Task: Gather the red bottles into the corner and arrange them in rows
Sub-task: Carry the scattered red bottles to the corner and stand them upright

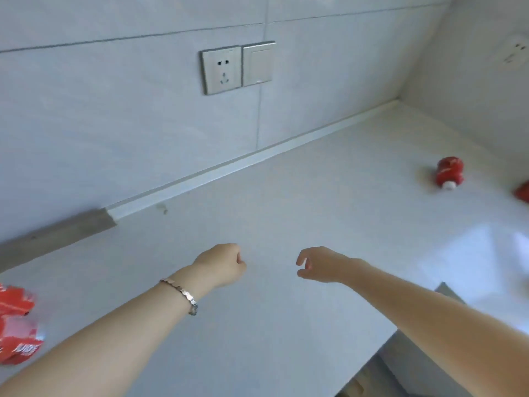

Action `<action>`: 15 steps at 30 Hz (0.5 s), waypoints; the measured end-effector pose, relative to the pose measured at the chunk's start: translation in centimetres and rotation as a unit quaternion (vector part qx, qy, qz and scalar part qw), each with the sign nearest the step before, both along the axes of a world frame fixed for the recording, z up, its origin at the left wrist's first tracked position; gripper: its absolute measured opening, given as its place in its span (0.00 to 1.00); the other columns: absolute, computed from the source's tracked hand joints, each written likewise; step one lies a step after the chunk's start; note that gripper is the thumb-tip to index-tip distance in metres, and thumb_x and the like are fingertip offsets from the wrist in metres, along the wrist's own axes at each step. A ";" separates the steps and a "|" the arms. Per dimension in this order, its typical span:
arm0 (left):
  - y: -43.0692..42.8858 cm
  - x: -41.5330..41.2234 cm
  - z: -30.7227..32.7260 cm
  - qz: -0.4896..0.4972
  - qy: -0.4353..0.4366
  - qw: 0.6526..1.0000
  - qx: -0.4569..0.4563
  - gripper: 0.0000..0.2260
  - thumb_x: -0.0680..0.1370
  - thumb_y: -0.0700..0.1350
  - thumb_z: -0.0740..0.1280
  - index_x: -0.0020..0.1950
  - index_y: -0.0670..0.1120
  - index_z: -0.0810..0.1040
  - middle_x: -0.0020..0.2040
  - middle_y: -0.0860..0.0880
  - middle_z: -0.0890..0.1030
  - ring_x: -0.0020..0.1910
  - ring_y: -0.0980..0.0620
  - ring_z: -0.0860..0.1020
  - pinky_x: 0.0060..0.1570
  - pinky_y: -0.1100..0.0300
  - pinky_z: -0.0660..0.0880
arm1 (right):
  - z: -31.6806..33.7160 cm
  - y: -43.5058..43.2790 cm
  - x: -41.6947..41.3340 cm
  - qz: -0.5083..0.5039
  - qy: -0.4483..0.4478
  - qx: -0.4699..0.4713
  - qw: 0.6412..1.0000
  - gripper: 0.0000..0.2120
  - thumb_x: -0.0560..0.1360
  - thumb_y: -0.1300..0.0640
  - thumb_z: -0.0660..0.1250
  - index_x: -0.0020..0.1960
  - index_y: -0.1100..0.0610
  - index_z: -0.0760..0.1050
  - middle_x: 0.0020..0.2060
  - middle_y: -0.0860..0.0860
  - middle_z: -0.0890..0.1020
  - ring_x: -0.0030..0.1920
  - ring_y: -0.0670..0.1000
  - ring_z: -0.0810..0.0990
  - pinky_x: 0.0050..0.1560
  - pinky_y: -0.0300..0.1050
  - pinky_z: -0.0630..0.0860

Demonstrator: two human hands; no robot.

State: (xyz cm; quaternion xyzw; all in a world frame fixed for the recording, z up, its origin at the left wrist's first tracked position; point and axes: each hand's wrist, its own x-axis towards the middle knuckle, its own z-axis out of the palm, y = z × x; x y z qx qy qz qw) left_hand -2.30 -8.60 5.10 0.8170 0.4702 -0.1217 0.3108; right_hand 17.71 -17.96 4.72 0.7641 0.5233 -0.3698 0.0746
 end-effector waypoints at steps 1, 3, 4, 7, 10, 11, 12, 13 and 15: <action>-0.1 3.2 -0.1 -0.021 0.008 1.000 0.006 0.03 0.77 0.47 0.60 0.45 0.49 0.69 0.47 0.50 0.74 0.47 0.48 0.73 0.46 0.60 0.67 | 0.1 -1.3 3.2 -0.026 -0.006 0.003 1.000 0.16 0.76 0.51 0.62 0.62 0.53 0.73 0.59 0.52 0.79 0.60 0.52 0.76 0.58 0.44 0.72; -0.6 9.7 -0.3 -0.059 0.022 0.998 0.019 0.02 0.77 0.47 0.59 0.45 0.49 0.69 0.47 0.50 0.74 0.47 0.48 0.73 0.46 0.61 0.67 | 0.4 -3.9 9.8 -0.069 -0.015 0.011 0.997 0.16 0.76 0.51 0.62 0.62 0.53 0.73 0.59 0.52 0.79 0.59 0.52 0.76 0.56 0.44 0.72; -0.9 13.0 -0.4 -0.074 0.027 0.997 0.025 0.03 0.77 0.47 0.59 0.45 0.49 0.69 0.48 0.49 0.75 0.47 0.48 0.73 0.46 0.61 0.67 | 0.5 -5.2 13.1 -0.086 -0.019 0.016 0.996 0.16 0.76 0.51 0.62 0.62 0.53 0.73 0.59 0.52 0.78 0.60 0.53 0.76 0.55 0.43 0.72; -2.4 23.1 -1.0 -0.104 0.032 0.994 0.028 0.03 0.76 0.46 0.60 0.43 0.48 0.70 0.47 0.48 0.76 0.46 0.47 0.73 0.45 0.61 0.67 | 0.9 -8.7 23.1 -0.124 -0.030 0.025 0.992 0.17 0.77 0.52 0.62 0.64 0.55 0.72 0.61 0.53 0.77 0.62 0.54 0.74 0.57 0.44 0.71; -4.4 32.7 -1.4 -0.106 0.025 0.994 0.007 0.05 0.76 0.46 0.60 0.39 0.49 0.69 0.44 0.49 0.76 0.45 0.47 0.74 0.43 0.61 0.67 | 1.4 -11.5 32.9 -0.140 -0.047 0.018 0.989 0.17 0.78 0.52 0.61 0.65 0.56 0.71 0.62 0.53 0.76 0.63 0.54 0.73 0.60 0.45 0.71; -5.0 35.7 -1.6 -0.107 0.023 0.994 -0.001 0.06 0.75 0.46 0.60 0.38 0.50 0.68 0.44 0.49 0.76 0.44 0.47 0.74 0.43 0.61 0.67 | 1.6 -12.2 35.9 -0.149 -0.050 0.015 0.988 0.17 0.77 0.52 0.61 0.65 0.56 0.71 0.62 0.53 0.76 0.63 0.54 0.74 0.60 0.45 0.71; -5.6 38.5 -1.6 -0.109 0.024 0.994 -0.007 0.06 0.75 0.46 0.60 0.38 0.51 0.68 0.44 0.49 0.76 0.44 0.47 0.74 0.43 0.61 0.67 | 1.7 -12.9 38.8 -0.159 -0.052 0.011 0.986 0.17 0.77 0.52 0.61 0.65 0.56 0.71 0.62 0.54 0.76 0.62 0.54 0.74 0.60 0.45 0.71; -6.1 41.1 -1.6 -0.113 0.028 0.993 -0.010 0.05 0.75 0.46 0.60 0.38 0.50 0.68 0.44 0.50 0.76 0.44 0.48 0.74 0.43 0.61 0.66 | 1.9 -13.6 41.6 -0.169 -0.055 0.009 0.984 0.17 0.77 0.52 0.62 0.64 0.55 0.71 0.61 0.54 0.76 0.62 0.54 0.74 0.59 0.45 0.71; -7.0 45.9 -1.1 -0.123 0.031 0.992 -0.009 0.04 0.76 0.47 0.59 0.40 0.51 0.68 0.45 0.51 0.75 0.45 0.48 0.74 0.44 0.61 0.67 | 2.3 -14.6 46.6 -0.187 -0.067 0.007 0.980 0.17 0.77 0.52 0.62 0.64 0.55 0.72 0.61 0.54 0.77 0.61 0.54 0.75 0.59 0.45 0.72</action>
